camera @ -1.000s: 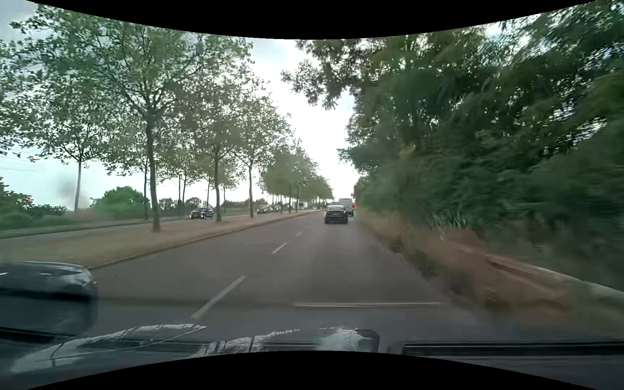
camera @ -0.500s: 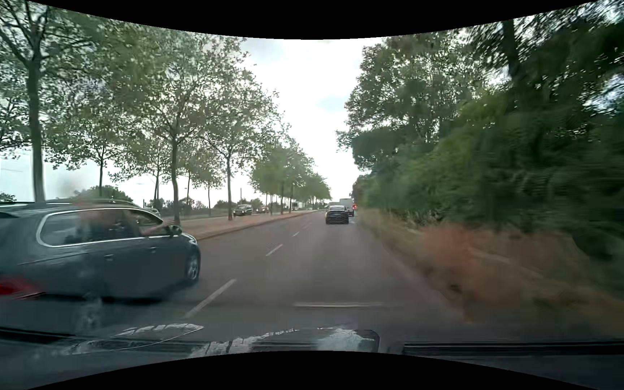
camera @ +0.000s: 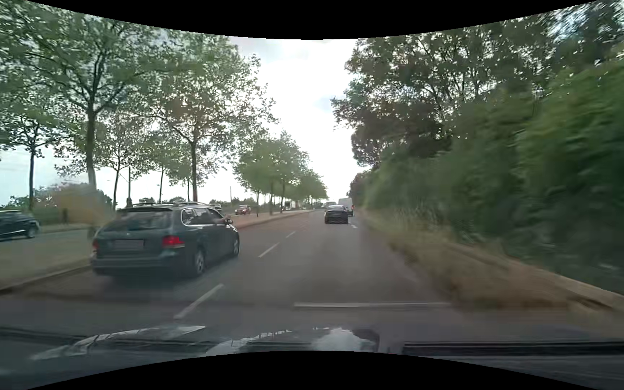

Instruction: Follow the waypoints while adhering to traffic rules and regulations

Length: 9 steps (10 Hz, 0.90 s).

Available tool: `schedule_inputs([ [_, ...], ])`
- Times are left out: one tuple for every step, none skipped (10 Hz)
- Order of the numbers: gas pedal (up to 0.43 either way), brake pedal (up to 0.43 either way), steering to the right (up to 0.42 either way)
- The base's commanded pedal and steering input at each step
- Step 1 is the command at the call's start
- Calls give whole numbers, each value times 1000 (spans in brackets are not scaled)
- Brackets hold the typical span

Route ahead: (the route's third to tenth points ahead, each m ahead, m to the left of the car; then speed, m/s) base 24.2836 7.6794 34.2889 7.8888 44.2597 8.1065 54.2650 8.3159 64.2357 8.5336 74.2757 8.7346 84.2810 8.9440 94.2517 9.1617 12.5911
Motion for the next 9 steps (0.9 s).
schedule_inputs([
  [79,0,8],
  [79,0,8],
  [79,0,9],
  [79,0,9],
  [79,0,13],
  [79,0,15],
  [79,0,15],
  [79,0,15],
  [79,0,15],
])
